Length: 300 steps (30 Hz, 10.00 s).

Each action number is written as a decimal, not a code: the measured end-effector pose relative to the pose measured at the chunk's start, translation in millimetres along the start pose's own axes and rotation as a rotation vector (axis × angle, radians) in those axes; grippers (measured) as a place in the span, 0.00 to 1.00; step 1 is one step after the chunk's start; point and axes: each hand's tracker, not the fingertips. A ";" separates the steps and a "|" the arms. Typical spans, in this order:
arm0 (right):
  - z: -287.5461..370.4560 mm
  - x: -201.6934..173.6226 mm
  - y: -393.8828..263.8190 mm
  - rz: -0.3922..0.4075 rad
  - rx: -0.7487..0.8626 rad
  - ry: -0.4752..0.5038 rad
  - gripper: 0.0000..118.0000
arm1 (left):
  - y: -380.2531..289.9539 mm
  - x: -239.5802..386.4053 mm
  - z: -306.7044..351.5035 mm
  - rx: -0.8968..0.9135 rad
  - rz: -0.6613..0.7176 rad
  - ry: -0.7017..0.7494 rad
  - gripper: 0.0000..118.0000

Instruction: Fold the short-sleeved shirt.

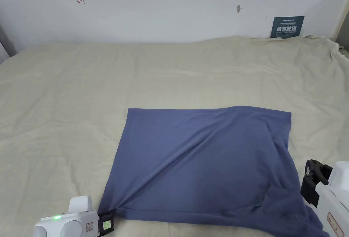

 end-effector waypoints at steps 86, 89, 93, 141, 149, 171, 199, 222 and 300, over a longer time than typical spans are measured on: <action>-227.2 20.2 7.2 0.017 -0.453 -0.039 0.85 | 174.5 34.9 -64.6 0.071 -0.002 -0.063 0.87; -192.6 15.6 31.1 -0.003 -0.352 -0.024 0.85 | 173.4 36.1 -35.2 0.123 -0.008 -0.080 0.87; -145.7 14.1 55.6 -0.049 -0.223 0.016 0.85 | 166.5 37.3 7.5 0.221 -0.035 -0.098 0.88; -66.8 15.2 16.6 -0.029 -0.073 0.007 0.00 | 112.5 16.1 -58.8 -0.020 0.008 -0.024 0.68; -73.6 21.3 14.1 -0.043 -0.105 0.002 0.00 | 102.0 33.8 -67.3 -0.048 -0.070 -0.001 0.14; -180.3 43.4 -56.6 -0.093 -0.529 -0.013 0.76 | 127.8 21.3 -8.6 0.085 -0.062 -0.129 0.04; -73.8 82.0 -50.1 -0.109 -0.448 0.066 0.05 | 55.6 -26.2 23.6 0.053 0.019 -0.171 0.04; -58.9 72.1 -51.0 -0.098 -0.459 -0.025 0.75 | 28.1 -6.7 21.0 0.026 0.000 -0.092 1.00; -362.2 58.6 69.6 0.107 -0.418 -0.022 0.87 | 288.1 69.5 -71.0 0.189 -0.322 -0.138 0.00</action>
